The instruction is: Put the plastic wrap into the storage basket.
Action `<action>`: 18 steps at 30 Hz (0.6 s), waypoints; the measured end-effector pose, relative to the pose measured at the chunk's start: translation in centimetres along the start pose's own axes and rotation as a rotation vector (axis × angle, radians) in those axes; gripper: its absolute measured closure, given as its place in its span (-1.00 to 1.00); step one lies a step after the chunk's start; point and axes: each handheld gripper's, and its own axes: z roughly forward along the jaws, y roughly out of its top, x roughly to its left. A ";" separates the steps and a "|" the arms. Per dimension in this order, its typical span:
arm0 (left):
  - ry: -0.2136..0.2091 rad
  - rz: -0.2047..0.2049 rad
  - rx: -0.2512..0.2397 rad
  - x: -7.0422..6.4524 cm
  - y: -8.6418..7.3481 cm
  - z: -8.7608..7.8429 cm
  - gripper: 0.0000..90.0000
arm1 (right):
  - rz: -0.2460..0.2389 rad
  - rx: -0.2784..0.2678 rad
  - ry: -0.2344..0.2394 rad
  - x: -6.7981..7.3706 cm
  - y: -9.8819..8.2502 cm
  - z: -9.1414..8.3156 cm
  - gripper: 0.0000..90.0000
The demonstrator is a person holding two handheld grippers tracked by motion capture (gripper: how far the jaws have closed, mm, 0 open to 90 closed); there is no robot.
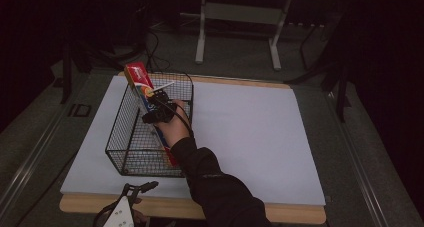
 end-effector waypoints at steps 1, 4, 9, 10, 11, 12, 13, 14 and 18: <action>0.000 0.001 0.001 0.0 0.0 0.0 -1.00 | -0.001 0.008 -0.011 -0.1 -0.1 0.1 -0.13; -0.003 0.004 0.005 -0.1 0.0 0.1 -1.00 | -0.012 0.027 -0.027 -0.1 -0.4 0.4 -0.15; -0.004 0.004 0.010 -0.1 -0.1 0.2 -1.00 | -0.043 0.064 -0.046 -0.2 -0.7 0.6 -0.18; -0.004 0.005 0.013 -0.1 -0.1 0.2 -1.00 | -0.045 0.067 -0.046 -0.2 -0.7 0.6 -0.19; -0.005 0.005 0.015 -0.1 -0.1 0.2 -1.00 | -0.050 0.073 -0.053 -0.2 -0.7 0.6 -0.21; -0.005 0.004 0.016 -0.1 -0.1 0.2 -1.00 | -0.059 0.076 -0.060 -0.2 -0.8 0.7 -0.22; -0.005 0.005 0.016 -0.1 -0.1 0.2 -1.00 | -0.064 0.079 -0.065 -0.2 -0.8 0.7 -0.23; -0.005 0.005 0.015 -0.1 -0.1 0.2 -1.00 | -0.065 0.079 -0.064 -0.3 -0.8 0.7 -0.23; -0.005 0.004 0.018 -0.1 -0.1 0.3 -1.00 | -0.063 0.089 -0.067 -0.6 -0.9 1.0 -0.31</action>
